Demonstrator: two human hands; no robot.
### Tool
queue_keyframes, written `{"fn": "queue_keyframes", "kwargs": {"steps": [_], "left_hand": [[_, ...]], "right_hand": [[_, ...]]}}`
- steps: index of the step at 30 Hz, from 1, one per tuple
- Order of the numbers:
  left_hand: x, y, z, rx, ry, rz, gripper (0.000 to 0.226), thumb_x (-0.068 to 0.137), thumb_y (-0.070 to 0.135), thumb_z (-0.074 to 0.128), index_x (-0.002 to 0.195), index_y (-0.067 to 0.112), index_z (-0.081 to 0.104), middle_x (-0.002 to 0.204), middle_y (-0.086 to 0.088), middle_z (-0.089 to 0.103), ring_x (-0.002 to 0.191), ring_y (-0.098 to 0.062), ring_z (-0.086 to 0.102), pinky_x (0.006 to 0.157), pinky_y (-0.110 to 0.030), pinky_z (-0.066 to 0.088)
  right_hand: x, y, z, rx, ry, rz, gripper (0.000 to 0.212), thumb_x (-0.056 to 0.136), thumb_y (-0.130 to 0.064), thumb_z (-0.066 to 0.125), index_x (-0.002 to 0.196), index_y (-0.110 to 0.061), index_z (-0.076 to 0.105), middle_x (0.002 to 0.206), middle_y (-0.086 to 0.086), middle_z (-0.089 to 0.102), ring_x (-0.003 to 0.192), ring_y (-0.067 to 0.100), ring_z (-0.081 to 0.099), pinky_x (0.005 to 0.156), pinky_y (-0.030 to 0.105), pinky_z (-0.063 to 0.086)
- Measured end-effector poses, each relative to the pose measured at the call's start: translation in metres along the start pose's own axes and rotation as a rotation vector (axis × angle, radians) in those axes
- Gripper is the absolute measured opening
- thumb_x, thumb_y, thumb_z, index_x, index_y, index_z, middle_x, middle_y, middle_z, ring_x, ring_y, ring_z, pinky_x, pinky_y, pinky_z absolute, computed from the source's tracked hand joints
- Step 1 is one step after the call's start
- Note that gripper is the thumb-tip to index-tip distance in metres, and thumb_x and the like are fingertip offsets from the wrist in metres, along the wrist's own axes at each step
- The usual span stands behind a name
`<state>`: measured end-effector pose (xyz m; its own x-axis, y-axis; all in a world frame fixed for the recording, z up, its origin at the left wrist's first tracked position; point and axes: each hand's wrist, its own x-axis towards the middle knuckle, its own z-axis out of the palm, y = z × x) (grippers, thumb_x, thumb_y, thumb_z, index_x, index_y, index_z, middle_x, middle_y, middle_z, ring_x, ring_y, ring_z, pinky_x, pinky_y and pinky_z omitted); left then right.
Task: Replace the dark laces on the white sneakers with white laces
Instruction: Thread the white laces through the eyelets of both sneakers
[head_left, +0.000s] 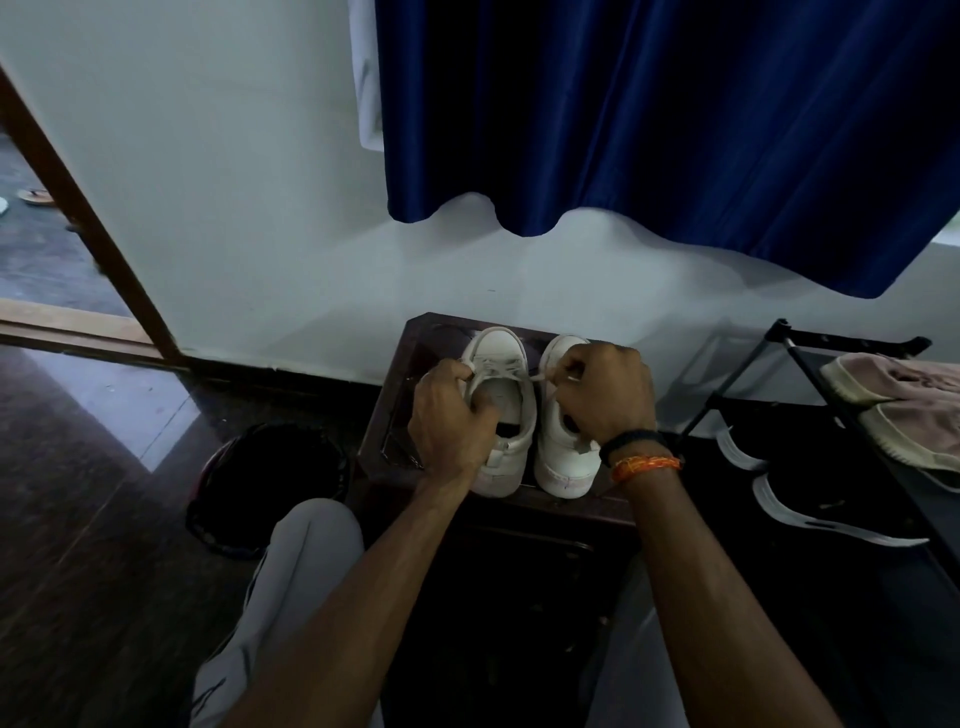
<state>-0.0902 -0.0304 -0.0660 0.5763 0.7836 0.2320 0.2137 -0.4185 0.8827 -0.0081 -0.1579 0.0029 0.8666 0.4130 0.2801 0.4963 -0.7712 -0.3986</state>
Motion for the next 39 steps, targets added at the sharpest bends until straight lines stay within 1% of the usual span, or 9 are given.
{"fn": "queue_keyframes", "kwargs": {"steps": [4,7,10,15,21,26,30,35,39], "left_hand": [[0.008,-0.003,-0.007,0.044,-0.072,0.233,0.031,0.059,-0.003,0.061,0.081,0.018,0.052,0.102,-0.001,0.049,0.096,-0.022,0.049,0.078,-0.034,0.040],[0.018,0.000,-0.010,0.255,-0.269,0.397,0.030,0.059,0.001,0.068,0.072,0.027,0.061,0.132,-0.002,0.045,0.120,-0.030,0.042,0.091,-0.032,0.027],[0.025,0.011,-0.016,0.460,-0.427,0.393,0.027,0.066,0.020,0.079,0.091,0.030,0.074,0.158,0.000,0.023,0.138,-0.028,0.018,0.105,-0.044,0.026],[0.034,0.025,-0.014,0.718,-0.481,0.511,0.035,0.071,0.037,0.079,0.103,0.023,0.072,0.166,-0.007,0.009,0.148,-0.039,0.009,0.114,-0.054,0.018],[0.037,0.015,-0.004,0.681,-0.405,0.735,0.016,0.066,0.033,0.072,0.075,0.020,0.076,0.147,-0.011,0.048,0.134,-0.040,0.040,0.107,-0.052,0.034],[0.041,0.012,-0.005,0.372,-0.398,0.779,0.026,0.072,0.018,0.069,0.095,0.007,0.072,0.109,-0.009,0.066,0.106,-0.027,0.056,0.095,-0.036,0.045],[0.040,0.016,-0.012,0.226,-0.447,0.640,0.022,0.079,0.006,0.065,0.100,0.002,0.064,0.096,-0.014,0.070,0.088,-0.034,0.066,0.071,-0.029,0.046],[0.050,0.020,-0.017,0.278,-0.535,0.501,0.018,0.084,0.022,0.058,0.102,0.017,0.058,0.091,-0.007,0.071,0.087,-0.035,0.067,0.073,-0.042,0.055],[0.058,0.023,-0.020,0.232,-0.565,0.472,0.006,0.085,0.016,0.062,0.083,0.016,0.056,0.077,0.001,0.065,0.076,-0.026,0.064,0.061,-0.029,0.047]], "right_hand": [[0.010,0.011,-0.016,0.124,0.001,0.016,0.024,0.082,-0.021,0.076,0.062,-0.032,0.066,0.070,-0.007,0.072,0.073,0.015,0.068,0.064,0.022,0.047],[0.010,0.009,-0.026,0.298,-0.041,0.025,0.019,0.084,-0.025,0.077,0.067,-0.029,0.071,0.066,-0.013,0.069,0.068,0.005,0.066,0.062,0.012,0.047],[0.006,0.001,-0.028,0.568,-0.089,0.121,0.012,0.087,-0.021,0.076,0.076,-0.018,0.078,0.065,-0.008,0.072,0.055,-0.001,0.063,0.053,0.014,0.048],[0.005,-0.011,-0.036,0.947,-0.203,0.259,0.010,0.092,-0.005,0.067,0.092,-0.003,0.076,0.079,0.009,0.074,0.043,0.001,0.050,0.044,0.013,0.039],[0.009,-0.023,-0.052,1.041,-0.266,0.184,0.013,0.093,-0.002,0.064,0.098,0.001,0.074,0.081,0.012,0.073,0.044,0.003,0.044,0.043,0.013,0.034],[0.014,-0.035,-0.049,1.329,-0.278,0.213,0.017,0.097,-0.005,0.057,0.104,-0.006,0.073,0.083,0.002,0.069,0.048,0.006,0.038,0.039,0.014,0.028],[0.015,-0.046,-0.027,1.569,-0.040,0.357,0.022,0.096,0.001,0.051,0.103,-0.007,0.070,0.083,0.000,0.065,0.050,0.006,0.038,0.038,0.016,0.027],[0.002,-0.045,0.025,1.285,0.317,0.556,0.012,0.091,-0.005,0.061,0.088,-0.007,0.071,0.070,0.004,0.065,0.062,0.015,0.057,0.063,0.030,0.047],[-0.026,-0.048,0.046,0.857,0.199,0.412,0.021,0.086,-0.002,0.054,0.095,-0.012,0.070,0.082,-0.001,0.071,0.084,0.017,0.067,0.079,0.034,0.055]]}}
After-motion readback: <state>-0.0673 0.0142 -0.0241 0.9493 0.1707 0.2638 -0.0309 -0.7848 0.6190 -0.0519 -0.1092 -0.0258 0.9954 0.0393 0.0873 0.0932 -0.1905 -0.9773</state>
